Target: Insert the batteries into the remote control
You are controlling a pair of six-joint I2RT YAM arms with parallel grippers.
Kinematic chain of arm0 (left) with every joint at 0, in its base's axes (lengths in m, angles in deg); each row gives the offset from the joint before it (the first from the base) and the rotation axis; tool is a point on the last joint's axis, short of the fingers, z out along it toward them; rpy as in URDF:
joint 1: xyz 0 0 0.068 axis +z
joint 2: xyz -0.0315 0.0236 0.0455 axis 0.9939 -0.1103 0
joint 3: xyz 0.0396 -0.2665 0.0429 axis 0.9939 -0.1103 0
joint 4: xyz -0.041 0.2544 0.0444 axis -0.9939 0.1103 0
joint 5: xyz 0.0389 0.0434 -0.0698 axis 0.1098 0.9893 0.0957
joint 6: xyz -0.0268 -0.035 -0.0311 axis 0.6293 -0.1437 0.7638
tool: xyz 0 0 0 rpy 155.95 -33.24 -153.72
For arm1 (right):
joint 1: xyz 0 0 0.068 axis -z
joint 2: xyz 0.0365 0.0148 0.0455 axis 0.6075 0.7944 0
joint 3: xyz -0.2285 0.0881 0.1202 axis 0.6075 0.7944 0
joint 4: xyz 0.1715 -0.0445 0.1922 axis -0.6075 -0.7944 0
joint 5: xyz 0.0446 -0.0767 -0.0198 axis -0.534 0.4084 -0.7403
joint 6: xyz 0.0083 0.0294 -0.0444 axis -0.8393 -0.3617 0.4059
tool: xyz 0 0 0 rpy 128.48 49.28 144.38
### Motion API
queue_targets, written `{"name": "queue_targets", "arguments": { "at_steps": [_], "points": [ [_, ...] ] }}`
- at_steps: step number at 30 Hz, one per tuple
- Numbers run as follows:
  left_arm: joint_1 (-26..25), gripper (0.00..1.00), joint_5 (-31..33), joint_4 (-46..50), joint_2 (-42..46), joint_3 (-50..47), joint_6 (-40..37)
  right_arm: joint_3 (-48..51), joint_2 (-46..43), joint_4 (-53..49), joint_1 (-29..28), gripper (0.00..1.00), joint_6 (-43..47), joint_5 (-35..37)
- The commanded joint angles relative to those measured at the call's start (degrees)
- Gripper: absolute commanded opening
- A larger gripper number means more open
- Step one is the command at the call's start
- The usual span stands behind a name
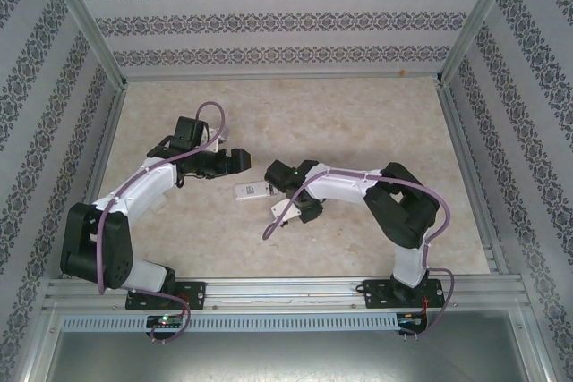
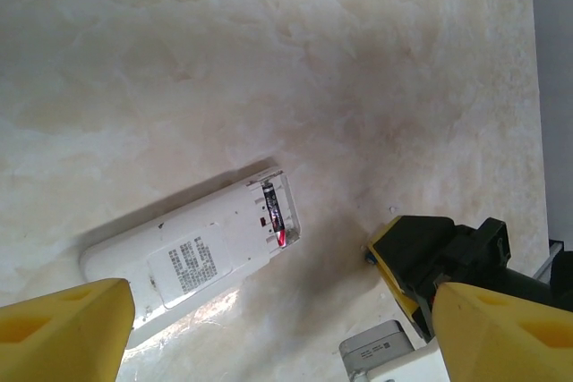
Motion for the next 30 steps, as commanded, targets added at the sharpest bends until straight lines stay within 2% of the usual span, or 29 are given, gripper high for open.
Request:
{"name": "queue_targets", "arguments": {
  "at_steps": [1, 3, 5, 9, 11, 14, 16, 18, 20, 22, 24, 30],
  "points": [
    [-0.87, 0.87, -2.14, 1.25, -0.29, 0.28, -2.81, -1.55, -0.60, 0.53, -1.24, 0.33, -4.24, 4.45],
    [-0.85, 0.88, -2.40, 1.99, -0.02, 0.41, -3.31, -2.87, -3.15, -1.14, -2.24, 0.35, -9.84, 4.67],
    [-0.81, 0.88, -2.62, 2.39, 0.52, 0.27, -3.74, -4.80, -6.18, -2.08, -3.49, 0.38, -20.33, 4.45],
    [-0.86, 0.88, -2.19, 2.11, 2.64, -1.10, -4.19, -10.86, -9.65, -4.87, -2.74, 0.38, -59.94, 2.21],
    [-0.82, 0.88, -2.42, 1.19, 3.39, -2.11, -3.42, -10.17, -11.42, -3.70, -1.46, 0.38, -79.18, 0.01],
    [-0.80, 0.88, -3.40, -0.45, 3.77, -3.14, -1.59, -7.78, -13.16, -4.76, 1.62, 0.35, -109.81, 0.36],
    [-0.85, 0.89, -3.93, -1.03, 3.81, -3.27, -0.88, -4.98, -13.22, -7.27, 5.53, 0.28, -127.51, -6.03],
    [-0.76, 0.89, -4.03, -1.40, 3.60, -3.33, -0.95, 0.43, -14.09, -3.67, 7.09, 0.24, -139.04, -11.13],
    [-0.82, 0.89, -3.92, -1.29, 3.39, -3.20, -1.17, 5.09, -15.13, 1.92, 7.42, 0.28, -145.16, -12.89],
    [-0.78, 0.90, -3.95, -0.49, 3.25, -2.69, -1.55, 7.47, -15.33, 5.44, 7.83, 0.32, -147.41, -14.14],
    [-0.79, 0.90, -3.82, -0.16, 3.69, -2.76, -1.57, 7.92, -14.90, 5.35, 8.07, 0.35, -148.75, -13.90],
    [-0.78, 0.90, -3.66, -1.09, 4.67, -3.94, -0.26, 7.18, -10.66, 6.07, 10.08, 0.34, -148.54, -15.71]
  ]
}}
